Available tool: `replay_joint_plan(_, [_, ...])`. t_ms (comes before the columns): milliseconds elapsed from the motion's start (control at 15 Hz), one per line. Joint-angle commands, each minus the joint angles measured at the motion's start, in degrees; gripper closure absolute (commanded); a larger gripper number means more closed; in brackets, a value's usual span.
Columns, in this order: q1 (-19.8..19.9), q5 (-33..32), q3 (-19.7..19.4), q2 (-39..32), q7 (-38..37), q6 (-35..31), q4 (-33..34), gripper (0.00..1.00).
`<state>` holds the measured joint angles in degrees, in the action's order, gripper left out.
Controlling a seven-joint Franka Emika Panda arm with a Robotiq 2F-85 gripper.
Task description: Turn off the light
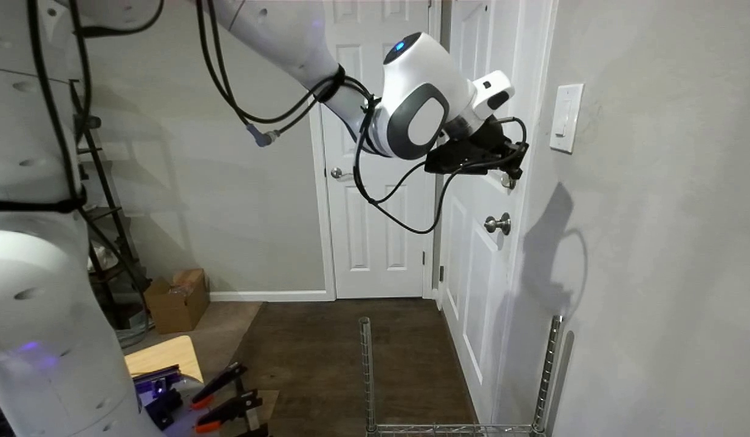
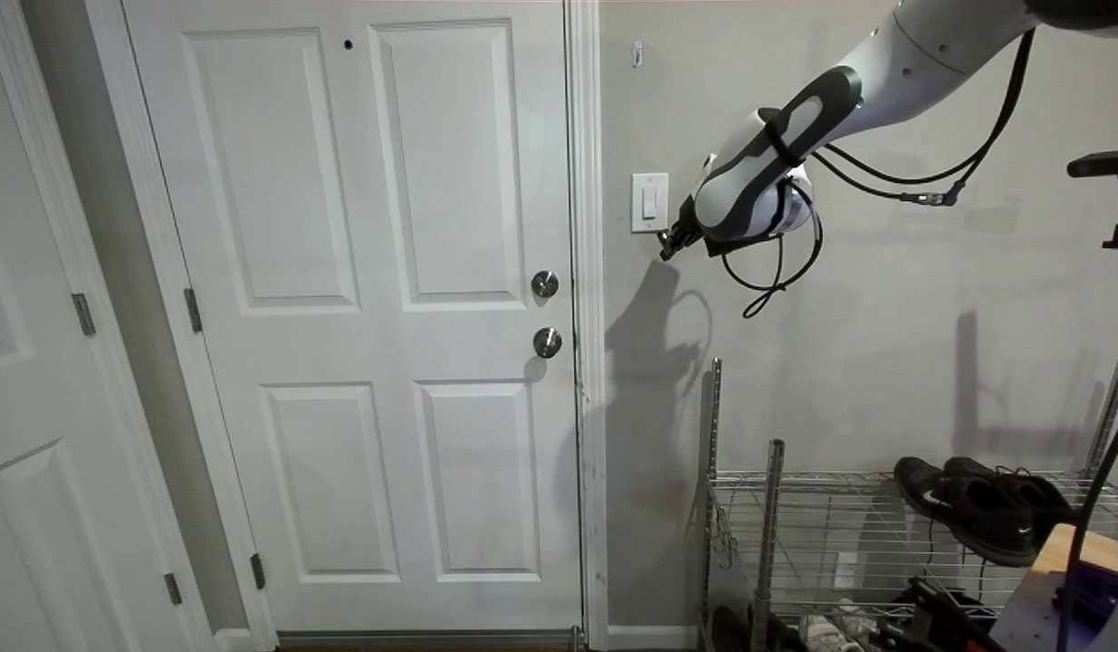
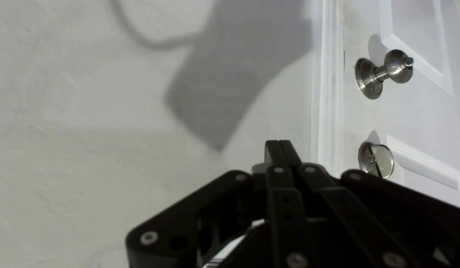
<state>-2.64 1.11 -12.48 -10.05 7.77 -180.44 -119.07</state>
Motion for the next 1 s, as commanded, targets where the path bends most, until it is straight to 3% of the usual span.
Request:
replay_joint_plan(0, [-3.62,-3.81,-4.95,-2.96,-2.30,-4.06,2.93,0.98])
replay_joint_plan(333, [-9.61,-1.46,-11.45,-5.62,-1.20,-11.50,4.95,0.99])
replay_joint_plan(933, [-18.65,2.34,-20.51,-9.17,0.41,-18.30,6.62,0.99])
